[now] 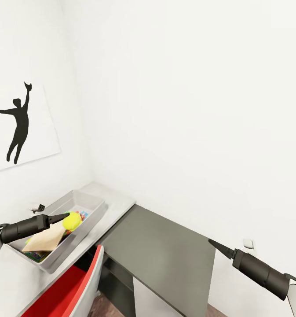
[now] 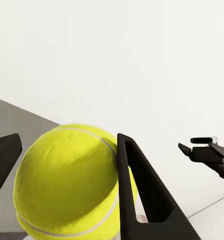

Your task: Put all the toys in the child's room - the three board games (two on the bed and one on the table), the two jigsaw puzzles on the table, and the tennis ball on the table - inside the toy box on the table in the child's room.

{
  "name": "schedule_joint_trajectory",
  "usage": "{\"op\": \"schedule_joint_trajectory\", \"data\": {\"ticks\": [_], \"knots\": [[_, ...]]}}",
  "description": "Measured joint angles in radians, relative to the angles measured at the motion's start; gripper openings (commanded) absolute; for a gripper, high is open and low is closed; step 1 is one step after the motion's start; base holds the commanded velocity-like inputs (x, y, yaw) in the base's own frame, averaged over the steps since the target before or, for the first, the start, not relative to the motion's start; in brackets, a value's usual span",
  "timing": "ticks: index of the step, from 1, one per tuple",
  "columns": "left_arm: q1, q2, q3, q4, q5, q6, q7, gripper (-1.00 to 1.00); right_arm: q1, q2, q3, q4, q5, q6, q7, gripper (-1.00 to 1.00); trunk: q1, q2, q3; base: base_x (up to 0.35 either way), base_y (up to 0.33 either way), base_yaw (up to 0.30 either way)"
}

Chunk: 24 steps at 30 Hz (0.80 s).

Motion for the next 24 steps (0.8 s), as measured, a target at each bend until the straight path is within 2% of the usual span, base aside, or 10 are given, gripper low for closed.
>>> {"op": "schedule_joint_trajectory", "data": {"ticks": [6, 10, 15, 24], "knots": [[0.0, -0.005, 0.005, -0.003, 0.002, 0.003, 0.0, -1.0, 0.0, 0.0, 0.0, 0.001, 0.0, 0.0, 0.0, 1.0, 0.0, 0.0, 0.0, 0.0, 0.0, 0.0], [-0.011, -0.001, 0.007, -0.008, 0.024, 0.05, 0.0, -1.0, 0.0, 0.0, 0.0, 0.001, 0.0, 0.0, 0.0, 1.0, 0.0, 0.0, 0.0, 0.0, 0.0, 0.0], [-0.018, 0.0, 0.008, -0.066, 0.04, 0.089, 0.0, -1.0, 0.0, 0.0, 0.0, 0.001, 0.0, 0.0, 0.0, 1.0, 0.0, 0.0, 0.0, 0.0, 0.0, 0.0], [-0.056, -0.004, 0.008, -0.09, 0.034, 0.127, 0.0, -1.0, 0.0, 0.0, -0.001, 0.001, 0.0, 0.001, 0.003, 1.0, 0.0, 0.0, 0.0, 0.0, 0.0, 0.0]]}}
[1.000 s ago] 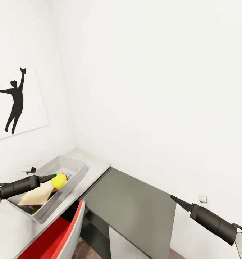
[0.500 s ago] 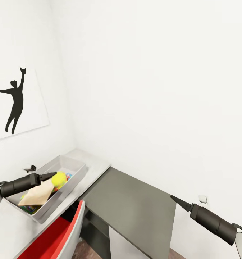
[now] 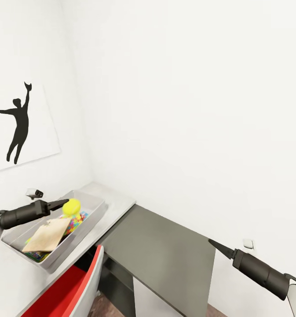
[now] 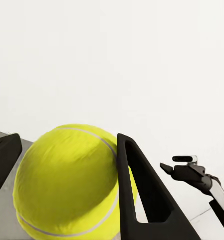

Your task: Put all the toys in the child's room - the three board games (two on the bed and one on the table), the two jigsaw puzzles on the table, and the tennis ball on the table - inside the toy box on the table in the child's room.

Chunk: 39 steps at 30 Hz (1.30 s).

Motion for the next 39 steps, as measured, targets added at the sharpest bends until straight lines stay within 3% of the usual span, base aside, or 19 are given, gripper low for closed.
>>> {"op": "schedule_joint_trajectory", "data": {"ticks": [8, 15, 19, 26, 31, 39], "knots": [[-0.025, -0.004, 0.0, -0.001, 0.001, 0.0, 0.326, -1.0, 0.001, 0.0, 0.001, 0.0, 0.0, -0.001, 0.001, 1.0, 0.0, 0.0, 0.0, 0.0, 0.0, 0.0], [-0.037, -0.02, -0.004, -0.001, 0.002, -0.006, 0.521, -1.0, 0.0, 0.0, 0.001, 0.0, 0.0, -0.001, 0.0, 1.0, 0.0, 0.0, 0.0, 0.0, 0.0, 0.0], [-0.038, -0.028, -0.004, -0.001, 0.003, -0.01, 0.566, -1.0, 0.0, 0.0, 0.001, 0.001, 0.0, -0.001, -0.001, 1.0, 0.0, 0.0, 0.0, 0.0, 0.0, 0.0], [-0.052, -0.066, -0.008, -0.006, -0.001, -0.014, 0.617, -1.0, 0.0, 0.0, 0.001, 0.002, 0.0, -0.001, 0.0, 1.0, 0.0, 0.0, 0.0, 0.0, 0.0, 0.0], [-0.055, -0.074, -0.009, -0.007, -0.001, -0.015, 0.662, -1.0, 0.0, 0.0, 0.001, 0.002, 0.0, -0.001, 0.0, 1.0, 0.0, 0.0, 0.0, 0.0, 0.0, 0.0], [-0.055, -0.082, -0.01, -0.007, -0.003, -0.016, 0.677, -1.0, 0.0, 0.0, 0.001, 0.002, 0.0, -0.001, 0.0, 1.0, 0.0, 0.0, 0.0, 0.0, 0.0, 0.0]]}}
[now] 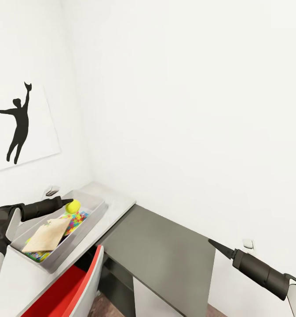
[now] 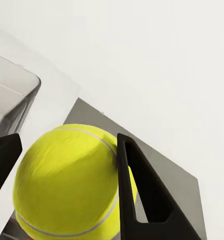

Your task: Put all the toys in the child's room - the three board games (two on the bed and one on the table), the two jigsaw puzzles on the table, and the tennis ball on the table - inside the toy box on the table in the child's room.

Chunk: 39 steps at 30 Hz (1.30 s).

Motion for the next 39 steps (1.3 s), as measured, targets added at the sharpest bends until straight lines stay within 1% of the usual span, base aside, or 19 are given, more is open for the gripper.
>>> {"op": "schedule_joint_trajectory", "data": {"ticks": [5, 18, 20, 21, 23, 25, 26, 28, 29, 31, 36, 39], "knots": [[0.0, -0.002, 0.0, 0.0, 0.001, 0.0, 0.065, -1.0, 0.0, 0.0, 0.0, 0.0, 0.0, 0.0, 0.0, 1.0, 0.0, 0.0, 0.0, 0.0, 0.0, 0.0], [-0.01, -0.003, -0.001, -0.006, 0.0, 0.001, 0.079, -1.0, 0.0, 0.0, 0.0, 0.0, 0.0, 0.0, 0.0, 1.0, 0.0, 0.0, 0.0, 0.0, 0.0, 0.0], [-0.011, -0.005, -0.001, -0.014, -0.001, 0.0, 0.088, -1.0, 0.0, 0.0, 0.0, 0.0, 0.0, 0.0, 0.0, 1.0, 0.0, 0.0, 0.0, 0.0, 0.0, 0.0], [-0.011, -0.006, -0.001, -0.017, -0.002, 0.0, 0.103, -1.0, 0.0, 0.0, 0.0, 0.0, 0.0, 0.0, 0.0, 1.0, 0.0, 0.0, 0.0, 0.0, 0.0, 0.0], [-0.012, -0.012, -0.001, -0.02, -0.002, -0.007, 0.156, -1.0, 0.0, 0.0, 0.0, 0.0, 0.0, 0.0, 0.0, 1.0, 0.0, 0.0, 0.0, 0.0, 0.0, 0.0], [-0.012, -0.024, -0.001, -0.022, -0.001, -0.045, 0.219, -1.0, 0.0, 0.0, 0.0, 0.0, 0.0, 0.0, 0.0, 1.0, 0.0, 0.0, 0.0, 0.0, 0.0, 0.0], [-0.012, -0.029, -0.001, -0.022, -0.001, -0.054, 0.234, -1.0, 0.0, 0.0, 0.0, 0.0, 0.0, 0.0, 0.0, 1.0, 0.0, 0.0, 0.0, 0.0, 0.0, 0.0], [-0.012, -0.043, -0.002, -0.022, -0.002, -0.085, 0.291, -1.0, 0.0, 0.0, 0.0, 0.0, 0.0, 0.0, 0.0, 1.0, 0.0, 0.0, 0.0, 0.0, 0.0, 0.0], [-0.012, -0.046, -0.002, -0.023, -0.003, -0.092, 0.308, -1.0, 0.0, 0.0, 0.0, 0.0, 0.0, 0.0, 0.0, 1.0, 0.0, 0.0, 0.0, 0.0, 0.0, 0.0], [-0.012, -0.05, -0.002, -0.023, -0.003, -0.099, 0.326, -1.0, 0.0, 0.0, 0.0, 0.0, 0.0, 0.0, 0.0, 1.0, 0.0, 0.0, 0.0, 0.0, 0.0, 0.0], [-0.012, -0.051, -0.006, -0.023, -0.006, -0.106, 0.347, -1.0, 0.0, 0.0, 0.0, 0.0, 0.0, 0.0, 0.0, 1.0, 0.0, 0.0, 0.0, 0.0, 0.0, 0.0], [-0.012, -0.051, -0.007, -0.023, -0.006, -0.108, 0.384, -1.0, 0.0, 0.0, 0.0, 0.0, 0.0, 0.0, 0.0, 1.0, 0.0, 0.0, 0.0, 0.0, 0.0, 0.0]]}}
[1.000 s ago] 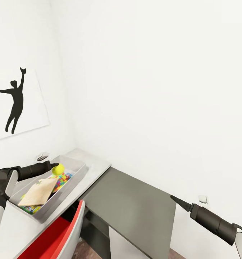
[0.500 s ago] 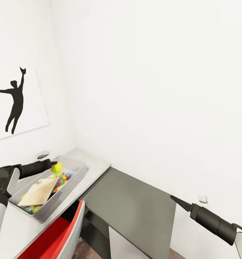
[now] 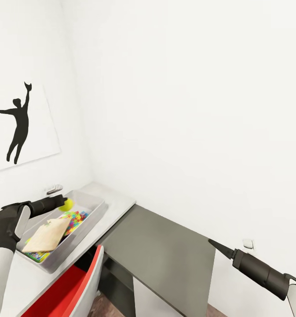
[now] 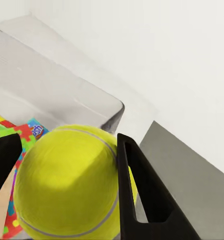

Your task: Put all the toys in the child's room - the three board games (two on the bed and one on the table), the two jigsaw puzzles on the table, and the tennis ball on the table - inside the toy box on the table in the child's room.

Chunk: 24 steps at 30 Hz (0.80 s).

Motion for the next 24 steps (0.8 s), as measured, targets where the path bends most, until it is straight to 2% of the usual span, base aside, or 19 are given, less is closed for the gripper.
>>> {"op": "schedule_joint_trajectory", "data": {"ticks": [3, 6, 10, 17, 22, 24], "knots": [[0.0, -0.001, 0.0, 0.0, 0.0, -0.001, 0.034, -1.0, 0.0, 0.0, 0.0, 0.0, 0.0, 0.0, 0.0, 1.0, 0.0, 0.0, 0.0, 0.0, 0.0, 0.0], [0.0, -0.013, -0.001, 0.0, 0.0, -0.005, 0.061, -1.0, 0.0, 0.0, 0.0, 0.0, 0.0, 0.0, 0.0, 1.0, 0.0, 0.0, 0.0, 0.0, 0.0, 0.0], [0.0, -0.022, -0.002, 0.0, -0.004, -0.031, 0.07, -1.0, 0.0, 0.0, 0.0, 0.0, 0.0, 0.0, 0.0, 1.0, 0.0, 0.0, 0.0, 0.0, 0.0, 0.0], [0.0, -0.031, -0.003, 0.0, -0.014, -0.038, 0.084, -1.0, 0.0, 0.0, 0.0, 0.0, 0.0, 0.0, 0.001, 1.0, 0.0, 0.0, 0.0, 0.0, 0.0, 0.0], [0.0, -0.045, -0.003, 0.0, -0.024, -0.04, 0.17, -1.0, 0.0, 0.0, 0.0, 0.0, 0.0, 0.0, 0.001, 1.0, 0.0, 0.0, 0.0, 0.0, 0.0, 0.0], [0.0, -0.05, -0.003, 0.0, -0.025, -0.039, 0.187, -1.0, 0.0, 0.0, 0.0, 0.0, 0.0, 0.0, 0.002, 1.0, 0.0, 0.0, 0.0, 0.0, 0.0, 0.0]]}}
